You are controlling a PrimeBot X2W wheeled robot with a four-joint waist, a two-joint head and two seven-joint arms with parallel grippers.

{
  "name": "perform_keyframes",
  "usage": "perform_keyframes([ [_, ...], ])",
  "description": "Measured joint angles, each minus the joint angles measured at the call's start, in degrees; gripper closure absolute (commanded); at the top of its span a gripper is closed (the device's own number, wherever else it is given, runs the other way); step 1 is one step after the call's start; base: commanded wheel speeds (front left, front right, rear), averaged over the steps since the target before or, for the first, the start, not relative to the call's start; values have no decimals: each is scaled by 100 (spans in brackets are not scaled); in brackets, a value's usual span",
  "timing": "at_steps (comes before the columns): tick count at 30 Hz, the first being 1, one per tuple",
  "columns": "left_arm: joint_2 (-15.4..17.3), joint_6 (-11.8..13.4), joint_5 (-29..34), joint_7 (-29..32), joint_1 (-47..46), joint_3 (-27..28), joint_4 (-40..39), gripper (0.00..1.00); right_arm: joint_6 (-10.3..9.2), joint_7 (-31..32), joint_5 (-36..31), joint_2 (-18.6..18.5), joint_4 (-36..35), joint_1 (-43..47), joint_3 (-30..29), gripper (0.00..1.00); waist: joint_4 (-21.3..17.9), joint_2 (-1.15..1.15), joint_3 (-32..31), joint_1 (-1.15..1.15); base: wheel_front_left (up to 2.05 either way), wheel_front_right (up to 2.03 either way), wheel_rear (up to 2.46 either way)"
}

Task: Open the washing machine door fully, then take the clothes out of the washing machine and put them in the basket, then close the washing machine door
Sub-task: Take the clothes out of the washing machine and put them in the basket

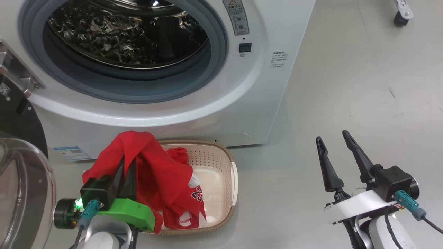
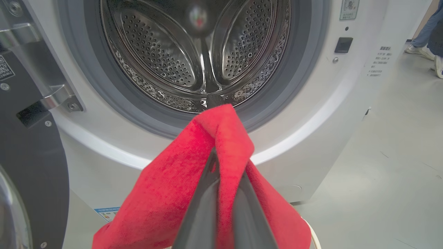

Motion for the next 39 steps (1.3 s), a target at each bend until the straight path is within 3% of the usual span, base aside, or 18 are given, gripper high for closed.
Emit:
perform_keyframes([
  [10,-38,-89,-198,242,-108,-221,804,100,1,3,0,7,-230,-50,41,0,-174,0,341,0,0,0,0],
  [21,-70,-157,-178,377,-1412,-324,1781,100,7,34,3,12,-445,-418,142,0,-408,0,1065,0,0,0,0],
  [38,-80,-263,-290,831,-2254,-154,3540,100,14,33,101,30,-422,-898,282,0,-861,0,1928,1,0,0,0],
  [39,-81,-266,-302,839,-2309,-145,3634,84,14,32,101,31,-400,-915,276,0,-885,0,1959,1,0,0,0],
])
